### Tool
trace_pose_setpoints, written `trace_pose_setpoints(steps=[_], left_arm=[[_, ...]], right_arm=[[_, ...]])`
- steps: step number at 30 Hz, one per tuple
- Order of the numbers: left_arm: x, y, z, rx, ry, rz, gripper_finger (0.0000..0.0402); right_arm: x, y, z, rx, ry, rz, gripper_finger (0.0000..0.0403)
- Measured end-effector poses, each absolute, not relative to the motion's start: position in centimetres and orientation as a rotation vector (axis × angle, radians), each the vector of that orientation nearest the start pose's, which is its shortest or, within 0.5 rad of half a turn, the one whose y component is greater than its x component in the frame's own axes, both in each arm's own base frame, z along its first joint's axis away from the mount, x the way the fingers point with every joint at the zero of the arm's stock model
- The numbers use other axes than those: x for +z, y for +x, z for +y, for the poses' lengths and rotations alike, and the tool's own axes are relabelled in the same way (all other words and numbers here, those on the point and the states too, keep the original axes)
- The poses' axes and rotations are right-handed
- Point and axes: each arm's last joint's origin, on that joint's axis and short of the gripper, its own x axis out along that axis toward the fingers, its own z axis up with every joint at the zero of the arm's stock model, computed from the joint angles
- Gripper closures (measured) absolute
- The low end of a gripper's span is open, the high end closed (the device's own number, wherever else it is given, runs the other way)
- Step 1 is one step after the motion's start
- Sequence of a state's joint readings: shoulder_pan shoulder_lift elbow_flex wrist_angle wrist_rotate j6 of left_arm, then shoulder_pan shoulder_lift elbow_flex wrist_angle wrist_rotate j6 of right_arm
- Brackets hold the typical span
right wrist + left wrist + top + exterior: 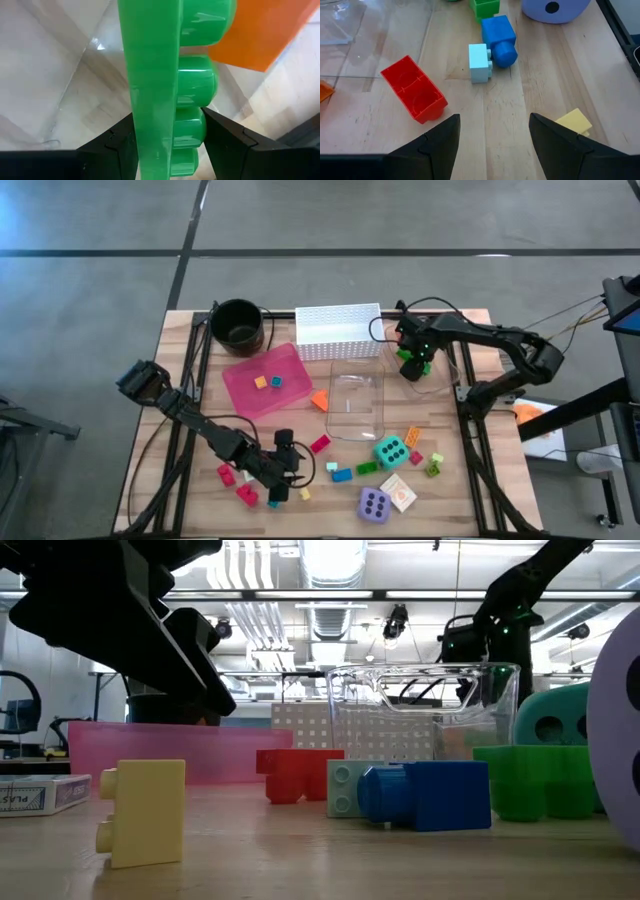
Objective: Pick & Place Toys
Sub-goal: Put the bottom large green game piece into the top transparent bin
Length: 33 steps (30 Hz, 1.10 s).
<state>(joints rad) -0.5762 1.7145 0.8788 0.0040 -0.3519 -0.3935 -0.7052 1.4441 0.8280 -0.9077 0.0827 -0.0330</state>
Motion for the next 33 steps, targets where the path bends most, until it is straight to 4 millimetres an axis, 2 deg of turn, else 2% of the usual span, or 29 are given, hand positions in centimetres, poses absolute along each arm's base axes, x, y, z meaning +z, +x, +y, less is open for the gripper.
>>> trace_pose_setpoints(steps=[14, 24, 28, 33], left_arm=[[15.3, 28.3, -17.2, -0.062, -0.001, 0.768, 0.0159], [15.3, 28.3, -17.2, -0.067, -0.003, 0.770, 0.0159], [15.3, 28.3, -17.2, -0.071, -0.004, 0.772, 0.0159], [15.3, 28.3, -17.2, -0.070, -0.004, 0.772, 0.0159]], right_arm=[[17.4, 17.3, -15.0, -0.502, 0.351, 1.506, 0.0213], [15.7, 17.8, -15.4, -0.423, 0.350, 1.604, 0.0213], [15.9, 18.1, -15.7, -0.412, 0.343, 1.622, 0.0213], [17.2, 18.2, -15.8, -0.404, 0.331, 1.630, 0.0213]])
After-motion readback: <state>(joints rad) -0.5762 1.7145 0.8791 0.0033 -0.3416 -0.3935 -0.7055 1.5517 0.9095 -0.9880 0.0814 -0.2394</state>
